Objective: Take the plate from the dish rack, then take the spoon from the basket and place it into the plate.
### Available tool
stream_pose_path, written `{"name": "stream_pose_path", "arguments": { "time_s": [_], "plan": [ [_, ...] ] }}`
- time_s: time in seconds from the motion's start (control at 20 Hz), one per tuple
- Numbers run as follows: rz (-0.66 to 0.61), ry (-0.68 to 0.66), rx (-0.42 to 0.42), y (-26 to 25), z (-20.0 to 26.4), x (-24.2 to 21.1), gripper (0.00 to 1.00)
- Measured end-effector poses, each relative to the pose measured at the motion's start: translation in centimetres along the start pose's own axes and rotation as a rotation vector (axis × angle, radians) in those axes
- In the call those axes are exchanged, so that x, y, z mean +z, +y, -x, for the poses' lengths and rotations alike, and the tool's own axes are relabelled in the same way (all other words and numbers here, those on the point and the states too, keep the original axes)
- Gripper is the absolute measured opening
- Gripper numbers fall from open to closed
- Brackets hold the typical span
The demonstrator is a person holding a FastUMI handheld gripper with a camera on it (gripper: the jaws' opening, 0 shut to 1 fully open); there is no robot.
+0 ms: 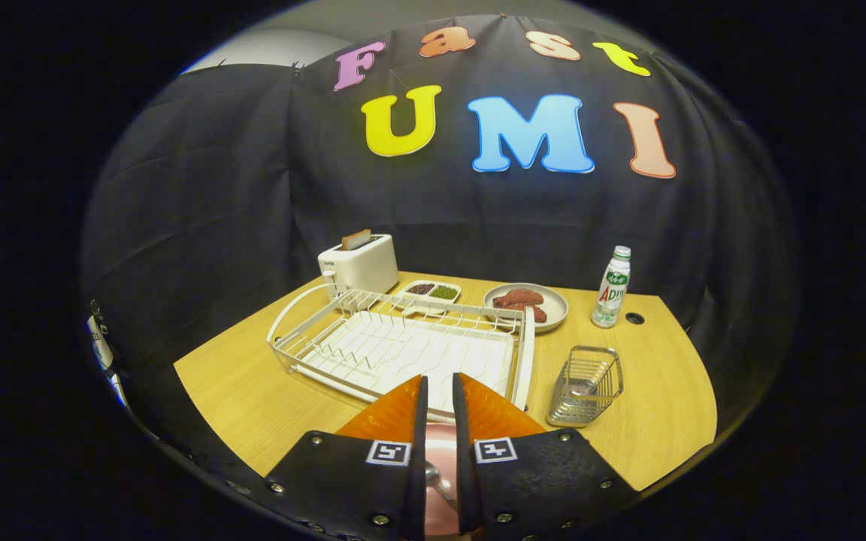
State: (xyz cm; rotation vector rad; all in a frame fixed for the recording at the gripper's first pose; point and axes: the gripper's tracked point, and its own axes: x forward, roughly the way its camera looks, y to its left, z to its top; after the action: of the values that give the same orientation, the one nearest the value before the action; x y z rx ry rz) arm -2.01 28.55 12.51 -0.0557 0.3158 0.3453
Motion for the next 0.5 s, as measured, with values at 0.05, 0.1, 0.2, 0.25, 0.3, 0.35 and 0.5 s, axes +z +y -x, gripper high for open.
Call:
{"name": "stream_pose_path", "arguments": {
  "time_s": [0.05, 0.1, 0.2, 0.25, 0.3, 0.35, 0.5],
  "plan": [
    [0.011, -0.044, -0.032, -0.8, 0.6, 1.7, 0.17],
    [0.018, -0.084, -0.054, -1.6, 1.2, 3.3, 0.16],
    [0.035, -0.139, -0.091, -2.9, 2.5, 5.5, 0.16],
    [0.045, -0.163, -0.109, -3.6, 3.2, 6.4, 0.16],
    [0.049, -0.182, -0.130, -4.4, 3.8, 7.2, 0.16],
    [0.046, -0.200, -0.152, -5.4, 4.5, 7.8, 0.16],
    [0.019, -0.241, -0.212, -8.4, 6.1, 9.1, 0.16]
  ]
}}
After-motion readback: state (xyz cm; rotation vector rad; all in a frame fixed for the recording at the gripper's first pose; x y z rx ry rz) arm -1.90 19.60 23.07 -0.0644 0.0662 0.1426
